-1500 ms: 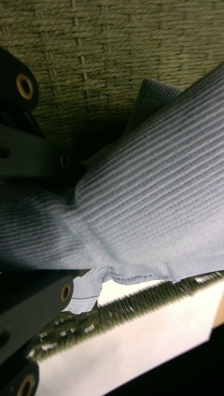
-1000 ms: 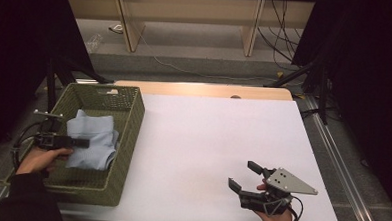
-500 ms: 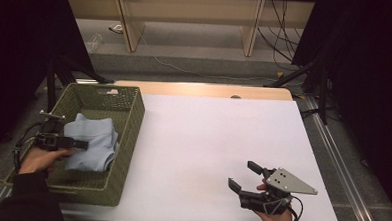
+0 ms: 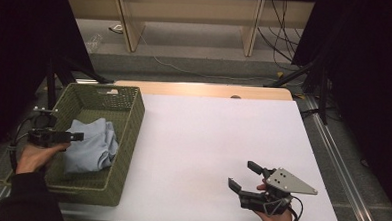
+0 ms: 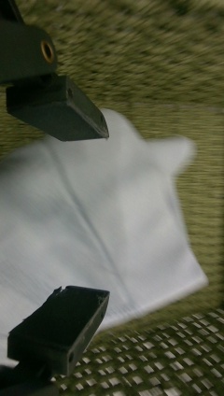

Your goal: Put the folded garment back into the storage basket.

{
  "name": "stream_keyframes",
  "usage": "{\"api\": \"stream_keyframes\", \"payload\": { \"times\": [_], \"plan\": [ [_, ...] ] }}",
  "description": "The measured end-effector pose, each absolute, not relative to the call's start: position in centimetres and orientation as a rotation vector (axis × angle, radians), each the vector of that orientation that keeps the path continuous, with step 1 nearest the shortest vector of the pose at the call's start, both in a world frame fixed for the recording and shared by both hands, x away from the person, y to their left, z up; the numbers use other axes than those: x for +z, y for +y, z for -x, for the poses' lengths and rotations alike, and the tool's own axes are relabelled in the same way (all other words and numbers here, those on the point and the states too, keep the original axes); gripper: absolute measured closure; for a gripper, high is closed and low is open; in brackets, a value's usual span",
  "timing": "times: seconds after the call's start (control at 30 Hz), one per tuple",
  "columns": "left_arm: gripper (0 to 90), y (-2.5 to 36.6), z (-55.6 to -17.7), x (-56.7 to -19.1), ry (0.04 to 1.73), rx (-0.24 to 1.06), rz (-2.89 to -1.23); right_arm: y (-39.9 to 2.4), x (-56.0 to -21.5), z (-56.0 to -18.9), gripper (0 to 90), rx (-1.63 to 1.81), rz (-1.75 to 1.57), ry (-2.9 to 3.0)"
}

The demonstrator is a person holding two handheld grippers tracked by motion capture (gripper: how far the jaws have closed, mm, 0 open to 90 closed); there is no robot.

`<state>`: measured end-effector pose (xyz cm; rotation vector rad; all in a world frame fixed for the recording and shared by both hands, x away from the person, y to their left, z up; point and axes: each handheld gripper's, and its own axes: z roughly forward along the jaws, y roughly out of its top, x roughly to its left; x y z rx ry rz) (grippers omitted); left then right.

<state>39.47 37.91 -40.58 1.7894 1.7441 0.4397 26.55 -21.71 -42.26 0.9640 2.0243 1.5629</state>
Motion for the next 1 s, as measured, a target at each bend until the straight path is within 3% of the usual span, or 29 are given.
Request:
{"api": "stream_keyframes", "payload": {
  "times": [0.6, 1.0],
  "plan": [
    [16.3, 35.9, -37.7, -36.0, 1.438, 0.583, -1.664, -21.7, -42.3, -26.6, 19.2, 1.564, -0.966, 2.022],
    [16.3, 30.4, -36.7, -34.7, 1.209, 0.563, -1.630, -21.7, -42.3, -26.6, 19.2, 1.562, -0.965, 2.022]
  ]
}}
